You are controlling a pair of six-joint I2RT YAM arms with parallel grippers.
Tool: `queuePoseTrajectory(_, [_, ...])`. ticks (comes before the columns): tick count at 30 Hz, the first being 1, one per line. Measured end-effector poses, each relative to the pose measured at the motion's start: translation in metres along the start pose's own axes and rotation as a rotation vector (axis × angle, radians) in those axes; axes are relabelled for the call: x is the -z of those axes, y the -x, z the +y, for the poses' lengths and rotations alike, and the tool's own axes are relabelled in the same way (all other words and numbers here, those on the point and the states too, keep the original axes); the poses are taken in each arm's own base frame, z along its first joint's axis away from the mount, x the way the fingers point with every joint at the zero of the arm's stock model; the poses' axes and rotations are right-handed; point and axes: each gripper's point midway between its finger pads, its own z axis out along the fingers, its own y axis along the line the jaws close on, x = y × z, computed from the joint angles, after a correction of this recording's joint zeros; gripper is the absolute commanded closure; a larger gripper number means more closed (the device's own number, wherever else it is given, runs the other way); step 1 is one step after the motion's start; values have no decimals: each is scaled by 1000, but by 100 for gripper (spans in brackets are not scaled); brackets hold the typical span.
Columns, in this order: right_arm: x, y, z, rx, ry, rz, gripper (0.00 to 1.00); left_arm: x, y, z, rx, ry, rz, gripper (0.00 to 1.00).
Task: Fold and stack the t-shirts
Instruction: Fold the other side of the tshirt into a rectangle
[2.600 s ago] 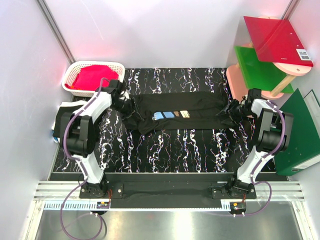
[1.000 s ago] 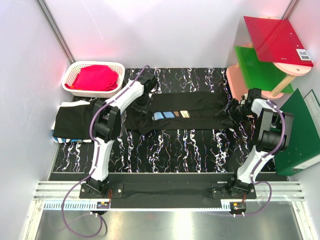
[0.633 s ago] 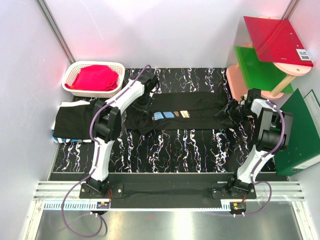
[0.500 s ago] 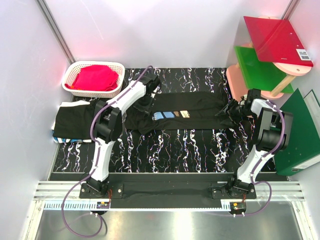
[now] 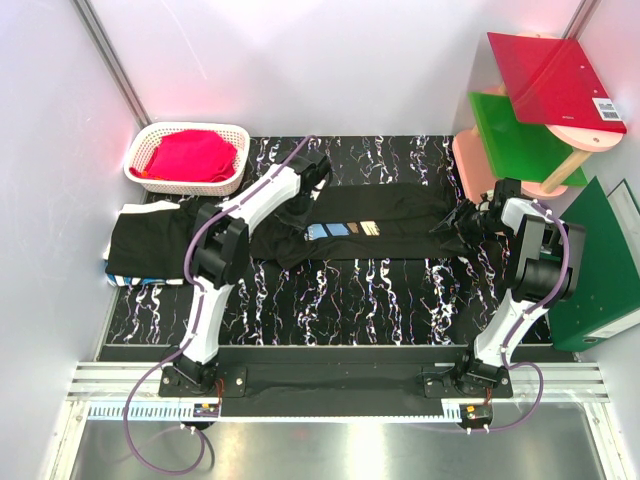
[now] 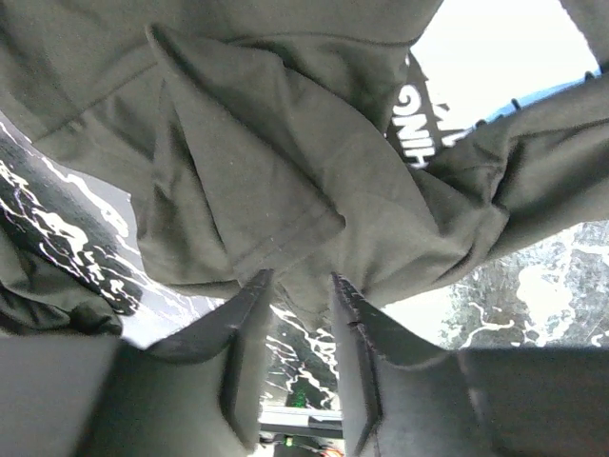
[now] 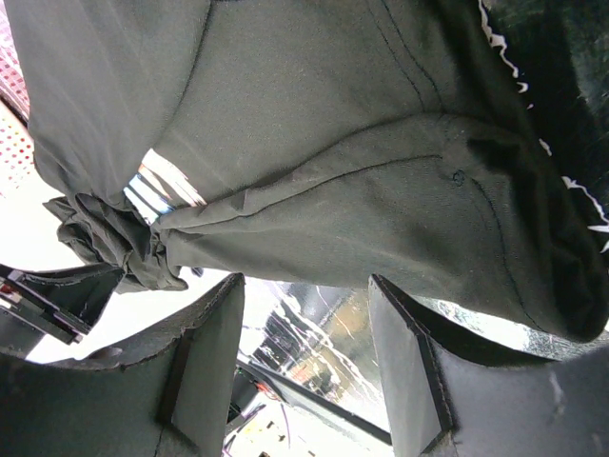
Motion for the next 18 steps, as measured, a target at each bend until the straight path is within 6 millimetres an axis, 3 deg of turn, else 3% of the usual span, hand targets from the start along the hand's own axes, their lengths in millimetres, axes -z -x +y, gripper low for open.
queuePoseTrajectory(4, [0, 0, 0, 0, 0, 1, 37, -8, 9, -1, -5, 7, -2, 66])
queuePoseTrajectory(6, [0, 0, 0, 0, 0, 1, 37, -15, 10, -3, -7, 10, 8, 54])
queuePoseTrajectory(8, [0, 0, 0, 0, 0, 1, 37, -19, 8, -4, -9, 11, 23, 50])
queuePoseTrajectory(11, [0, 0, 0, -1, 0, 1, 37, -21, 7, -4, -9, 12, 27, 60])
queuePoseTrajectory(12, [0, 0, 0, -1, 0, 1, 37, -21, 7, -4, -10, 15, 27, 72])
queuePoseTrajectory(16, [-1, -1, -1, -4, 0, 8, 37, -21, 8, -2, -15, 23, 26, 100])
queuePoseTrajectory(18, [-2, -3, -1, -9, 1, 16, 37, -22, 8, -1, -18, 28, 27, 100])
